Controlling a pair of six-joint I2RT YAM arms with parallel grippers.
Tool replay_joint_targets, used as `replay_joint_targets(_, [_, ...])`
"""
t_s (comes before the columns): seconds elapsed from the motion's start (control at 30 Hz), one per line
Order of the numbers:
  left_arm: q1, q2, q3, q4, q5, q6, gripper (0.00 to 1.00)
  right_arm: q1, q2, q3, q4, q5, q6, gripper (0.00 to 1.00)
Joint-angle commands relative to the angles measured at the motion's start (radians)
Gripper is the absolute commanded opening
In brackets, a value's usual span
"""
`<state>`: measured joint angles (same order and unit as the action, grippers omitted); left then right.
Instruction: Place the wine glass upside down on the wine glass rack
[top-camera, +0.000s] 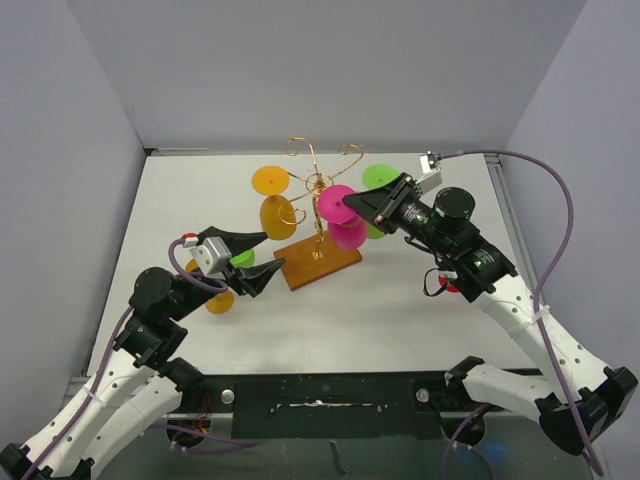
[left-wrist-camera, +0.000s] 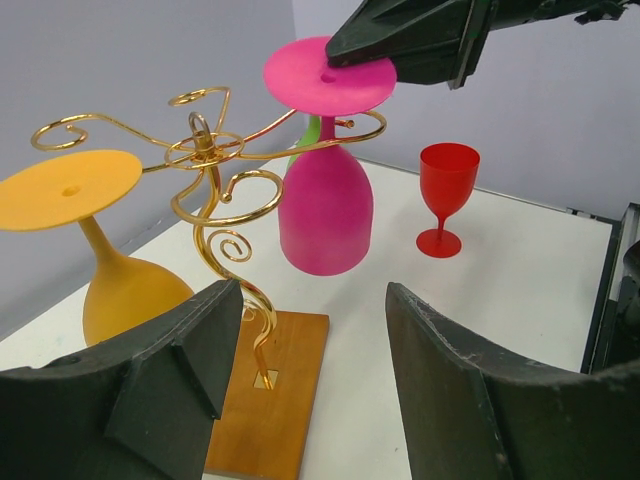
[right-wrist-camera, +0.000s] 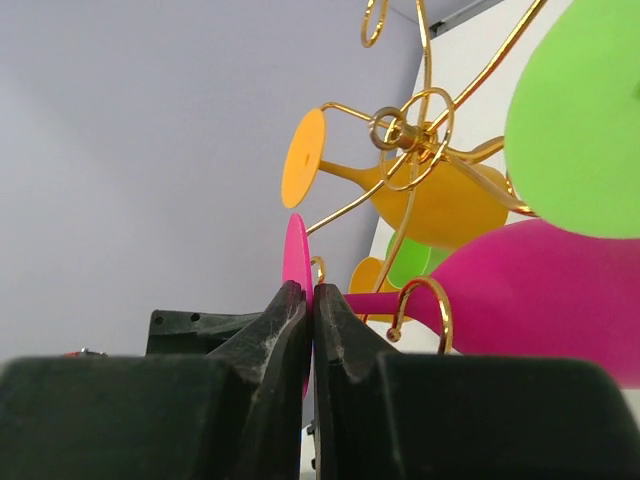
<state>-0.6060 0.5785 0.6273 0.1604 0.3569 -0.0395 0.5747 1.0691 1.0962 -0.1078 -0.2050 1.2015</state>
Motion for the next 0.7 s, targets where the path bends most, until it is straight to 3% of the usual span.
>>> replay_joint_targets(0.0, [0.002,-0.008,0.003,0.025,-0.020,0.007,0.58,-0.001,-0.081,0.013,0.035,-0.033,-0.027,0.01])
replay_joint_targets(0.67, [0.002,0.001,0.002,0.037,-0.030,0.006,0.58,-0.006,-0.126,-0.005,-0.069,0.048,-0.048,0.01])
